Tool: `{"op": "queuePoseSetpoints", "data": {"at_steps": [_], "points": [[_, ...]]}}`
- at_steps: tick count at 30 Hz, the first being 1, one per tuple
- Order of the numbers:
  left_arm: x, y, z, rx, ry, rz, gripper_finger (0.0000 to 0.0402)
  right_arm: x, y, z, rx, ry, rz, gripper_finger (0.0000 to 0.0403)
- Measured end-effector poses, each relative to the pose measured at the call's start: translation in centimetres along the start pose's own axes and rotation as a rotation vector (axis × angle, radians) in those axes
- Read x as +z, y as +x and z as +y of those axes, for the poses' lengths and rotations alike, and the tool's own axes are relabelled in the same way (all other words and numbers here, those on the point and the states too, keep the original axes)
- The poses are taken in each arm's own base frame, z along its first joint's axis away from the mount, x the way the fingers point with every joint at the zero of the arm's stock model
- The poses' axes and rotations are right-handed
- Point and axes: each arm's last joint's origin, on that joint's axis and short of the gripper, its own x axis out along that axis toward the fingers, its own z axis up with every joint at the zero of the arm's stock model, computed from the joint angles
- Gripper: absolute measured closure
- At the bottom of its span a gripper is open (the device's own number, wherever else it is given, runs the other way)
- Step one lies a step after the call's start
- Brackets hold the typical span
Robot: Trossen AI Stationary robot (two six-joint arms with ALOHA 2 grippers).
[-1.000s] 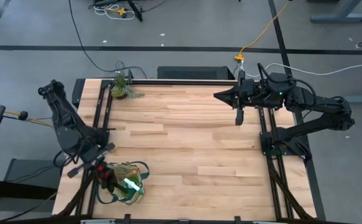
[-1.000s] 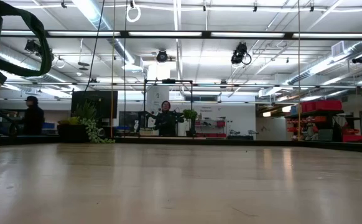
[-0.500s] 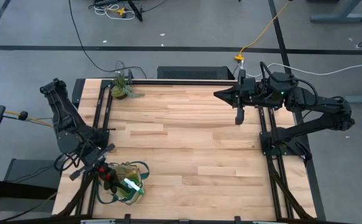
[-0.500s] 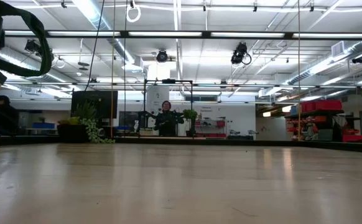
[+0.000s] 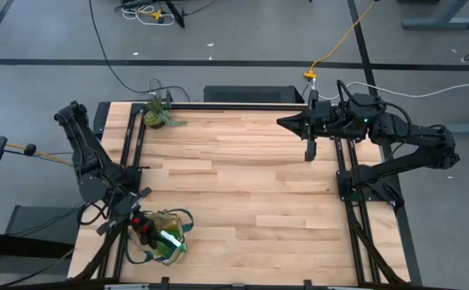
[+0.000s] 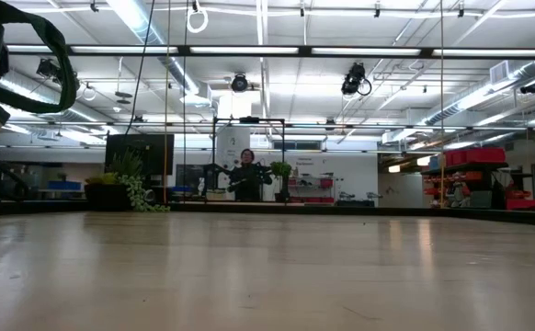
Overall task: Pick & Place Garden tools in Gardening bag
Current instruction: Put the red gloves into the white gardening bag
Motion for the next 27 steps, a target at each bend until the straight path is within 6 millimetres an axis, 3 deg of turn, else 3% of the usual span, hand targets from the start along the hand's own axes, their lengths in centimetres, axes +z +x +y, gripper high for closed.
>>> {"op": "queuePoseSetpoints", "data": {"at_steps": [27], "points": [[-0.42,0.14,0.18,0.043,0.028,0.038,0.0372,0.07,0.01,0.00,0.000,0.001,-0.007,0.0403]]}}
